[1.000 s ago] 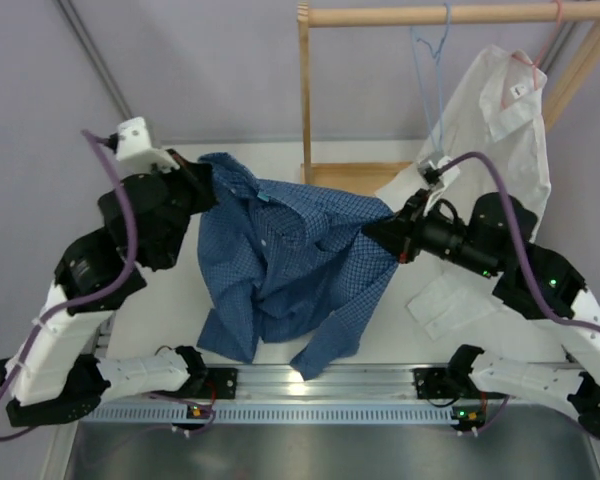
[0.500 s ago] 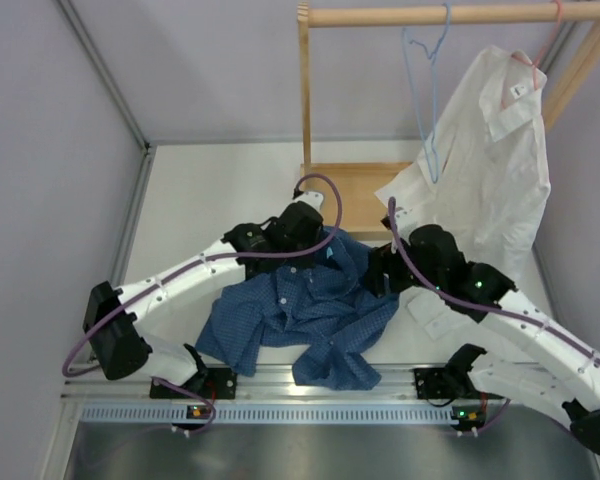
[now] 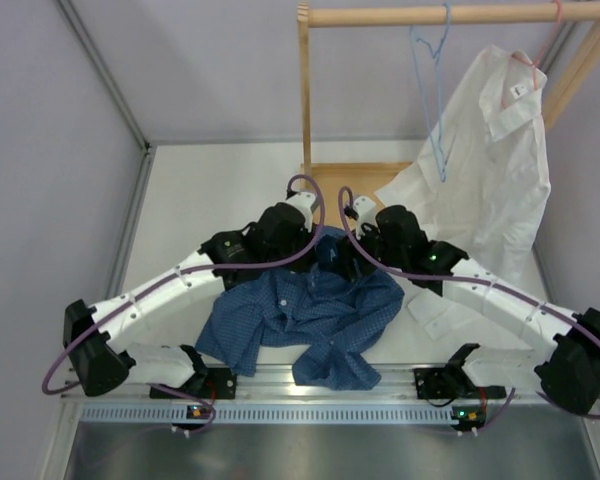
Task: Place the shirt on the hanger
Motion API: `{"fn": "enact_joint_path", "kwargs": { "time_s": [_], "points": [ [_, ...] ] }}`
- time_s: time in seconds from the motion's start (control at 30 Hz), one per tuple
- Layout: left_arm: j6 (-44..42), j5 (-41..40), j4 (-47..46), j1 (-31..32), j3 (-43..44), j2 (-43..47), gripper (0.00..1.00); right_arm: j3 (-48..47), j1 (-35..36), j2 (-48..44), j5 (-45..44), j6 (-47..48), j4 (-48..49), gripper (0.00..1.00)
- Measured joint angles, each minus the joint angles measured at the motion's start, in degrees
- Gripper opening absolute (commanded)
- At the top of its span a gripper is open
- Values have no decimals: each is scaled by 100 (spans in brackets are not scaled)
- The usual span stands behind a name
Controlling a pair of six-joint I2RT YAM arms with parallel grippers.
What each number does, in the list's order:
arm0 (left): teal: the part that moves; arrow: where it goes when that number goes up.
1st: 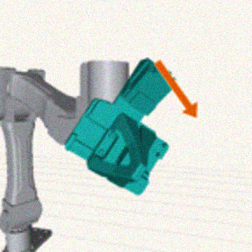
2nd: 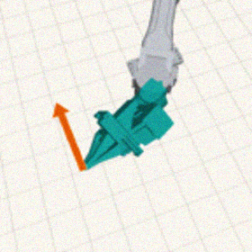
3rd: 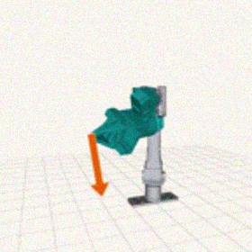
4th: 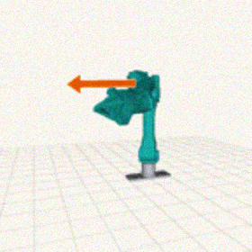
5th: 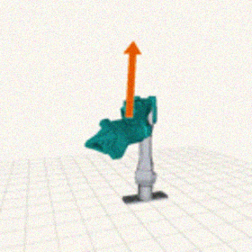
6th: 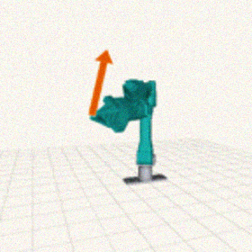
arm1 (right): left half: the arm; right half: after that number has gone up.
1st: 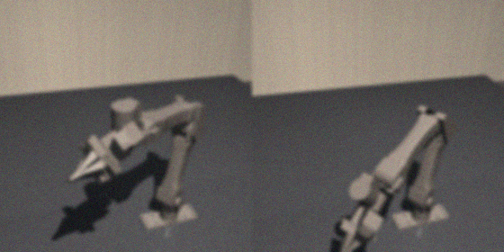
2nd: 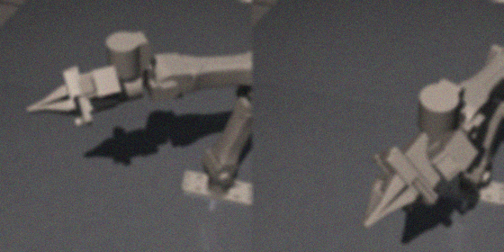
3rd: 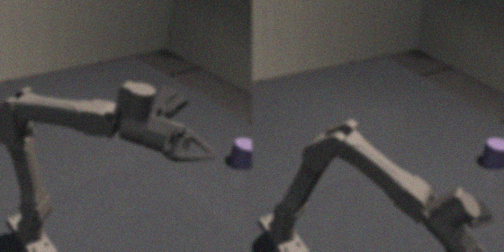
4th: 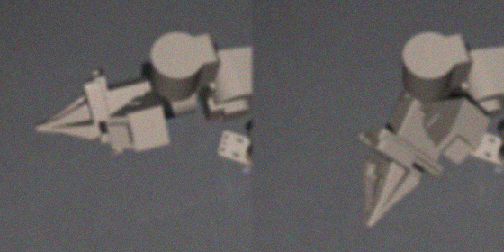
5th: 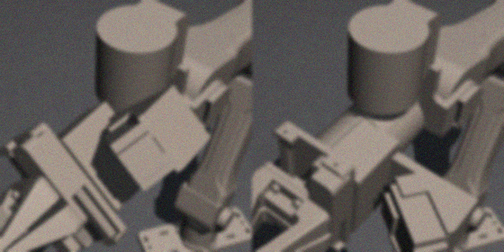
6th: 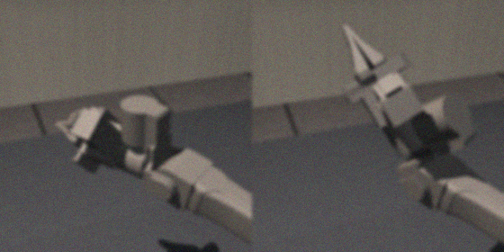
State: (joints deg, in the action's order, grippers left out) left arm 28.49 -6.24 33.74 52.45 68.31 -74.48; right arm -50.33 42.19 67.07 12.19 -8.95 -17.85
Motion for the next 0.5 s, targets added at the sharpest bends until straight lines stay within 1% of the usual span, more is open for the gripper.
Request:
{"fn": "enact_joint_path", "kwargs": {
  "time_s": [0.17, 0.33, 0.43, 0.47, 0.5],
  "points": [
    [0, 4, -17, -2, -308, 382, 0, -125, 0, 120, -334, 310, 442, 63],
    [-15, 68, -13, -2, -400, 575, 0, -122, 0, 260, -522, 551, 820, 62],
    [-31, 70, -13, -2, -400, 691, 0, -120, 0, 439, -474, 708, 981, 38],
    [-42, 63, -13, -2, -400, 732, 0, -120, 0, 509, -417, 767, 1014, 13],
    [-68, 46, -11, -2, -398, 774, 0, -120, -4, 577, -361, 828, 1045, 0]
  ]
}}
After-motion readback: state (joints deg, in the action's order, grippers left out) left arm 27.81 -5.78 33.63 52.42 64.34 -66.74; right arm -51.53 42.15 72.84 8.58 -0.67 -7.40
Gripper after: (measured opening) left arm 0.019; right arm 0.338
